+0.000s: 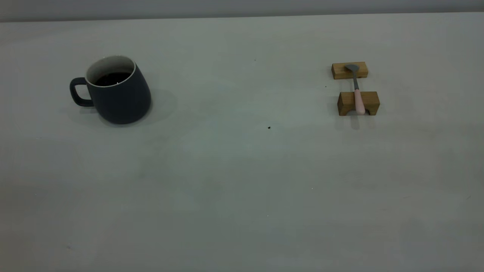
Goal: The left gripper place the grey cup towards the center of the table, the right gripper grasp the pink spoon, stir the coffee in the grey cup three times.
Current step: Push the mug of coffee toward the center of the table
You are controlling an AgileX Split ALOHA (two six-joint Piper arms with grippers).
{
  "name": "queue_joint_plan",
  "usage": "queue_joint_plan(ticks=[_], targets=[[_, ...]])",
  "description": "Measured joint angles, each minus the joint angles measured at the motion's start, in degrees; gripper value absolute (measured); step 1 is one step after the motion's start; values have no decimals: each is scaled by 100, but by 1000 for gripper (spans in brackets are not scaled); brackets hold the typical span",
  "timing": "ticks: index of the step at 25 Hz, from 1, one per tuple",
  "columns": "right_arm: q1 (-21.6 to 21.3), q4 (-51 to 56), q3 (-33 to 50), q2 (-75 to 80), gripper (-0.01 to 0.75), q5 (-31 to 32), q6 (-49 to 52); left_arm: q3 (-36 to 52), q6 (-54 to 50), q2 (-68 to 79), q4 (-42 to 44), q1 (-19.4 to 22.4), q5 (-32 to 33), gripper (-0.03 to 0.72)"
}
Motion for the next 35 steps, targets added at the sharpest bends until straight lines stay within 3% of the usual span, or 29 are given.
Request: queue_joint_plan(ticks=[28,35], targets=[[0,0,0,0,555,0,0,0,0,21,-23,0,0,341],[0,0,0,-6,555,0,0,-253,342,1855,65,0,-405,341]])
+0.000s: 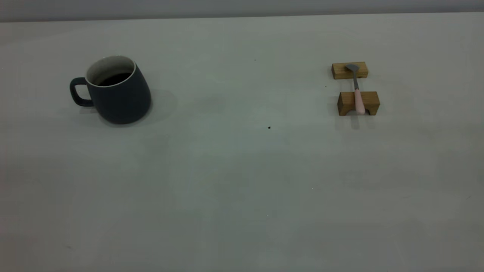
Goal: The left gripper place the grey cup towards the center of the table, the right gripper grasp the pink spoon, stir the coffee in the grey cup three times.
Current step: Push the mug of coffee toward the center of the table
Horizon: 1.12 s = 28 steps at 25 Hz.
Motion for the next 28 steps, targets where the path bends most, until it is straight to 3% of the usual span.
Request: queue_joint_plan(ticks=[6,12,14,22,28], targets=[[0,0,0,0,555,0,0,-603,988,2851,-169,0,-1164,380],[0,0,0,0,555,0,0,-1961,2565,5614,-180,0,-1438,606],[0,0,0,0,555,0,0,-2521,3071,6480,-187,0,-1475,642],[0,0,0,0,555,0,0,-4603,4579,9409,-179,-129,-1413,659],[0,0,0,0,555,0,0,-5582,5344,10820,-80,-292,-1330,639]])
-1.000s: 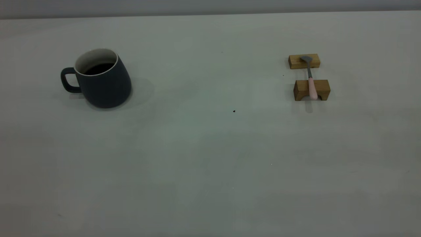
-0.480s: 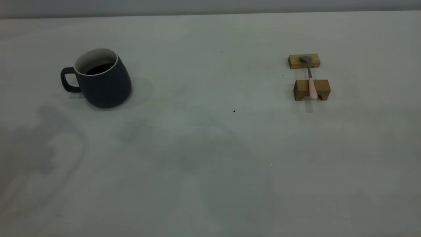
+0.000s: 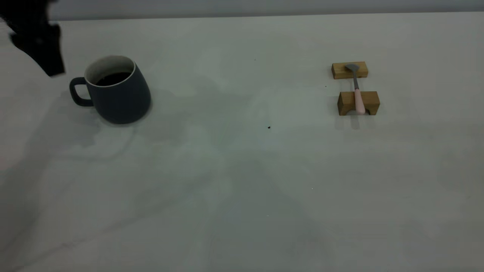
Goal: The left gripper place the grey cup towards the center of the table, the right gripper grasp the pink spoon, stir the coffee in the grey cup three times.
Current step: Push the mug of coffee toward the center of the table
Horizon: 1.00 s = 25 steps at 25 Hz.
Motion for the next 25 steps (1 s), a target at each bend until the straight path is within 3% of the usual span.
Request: queue_joint_plan(ticks=[6,19,22,25], targets=[[0,0,0,0,555,0,0,-212,474,374,420,-25,-227,614],[0,0,0,0,555,0,0,-221,1349,879,446,-59,-986,579],[0,0,0,0,555,0,0,-221,1440,945,446,-99,-1110,528],[0,0,0,0,555,0,0,-221,1465,972,486,-194,-1105,419]])
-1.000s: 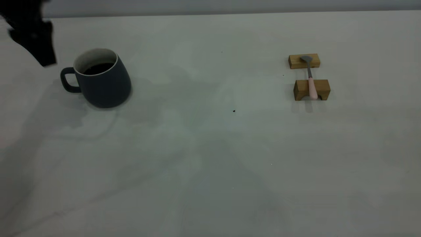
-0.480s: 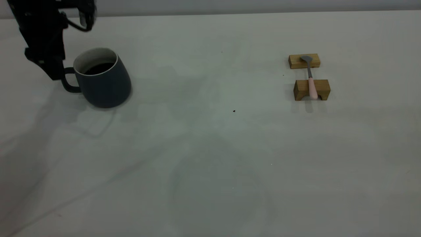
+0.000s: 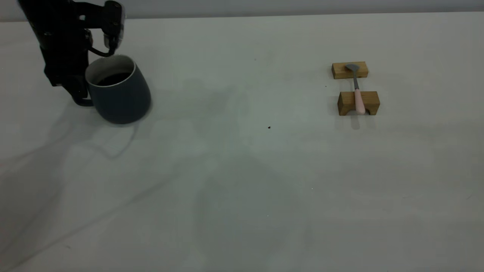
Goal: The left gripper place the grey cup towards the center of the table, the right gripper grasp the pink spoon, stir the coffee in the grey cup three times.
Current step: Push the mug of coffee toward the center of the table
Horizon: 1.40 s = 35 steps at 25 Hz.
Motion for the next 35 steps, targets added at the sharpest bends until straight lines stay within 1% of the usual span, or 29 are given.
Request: queue_joint_plan(ticks=[4,5,14,21,25,29,32,35], targets=[[0,0,0,0,555,0,0,-5,0,3,29,-217,-24,236],[0,0,0,0,555,0,0,-6,0,6,29,-296,-52,214],[0,0,0,0,555,0,0,-6,-190,17,-115,-1070,-130,212],[0,0,0,0,555,0,0,-6,-208,17,-533,-1647,-325,236],[0,0,0,0,555,0,0,-6,-212,17,-678,-1861,-518,246],[0,0,0,0,555,0,0,-6,-212,17,-833,-1966,-622,252],[0,0,0,0,555,0,0,-6,-212,17,-833,-1985,-615,309],[0,0,0,0,555,0,0,-6,-212,11,-833,-1990,-507,448]])
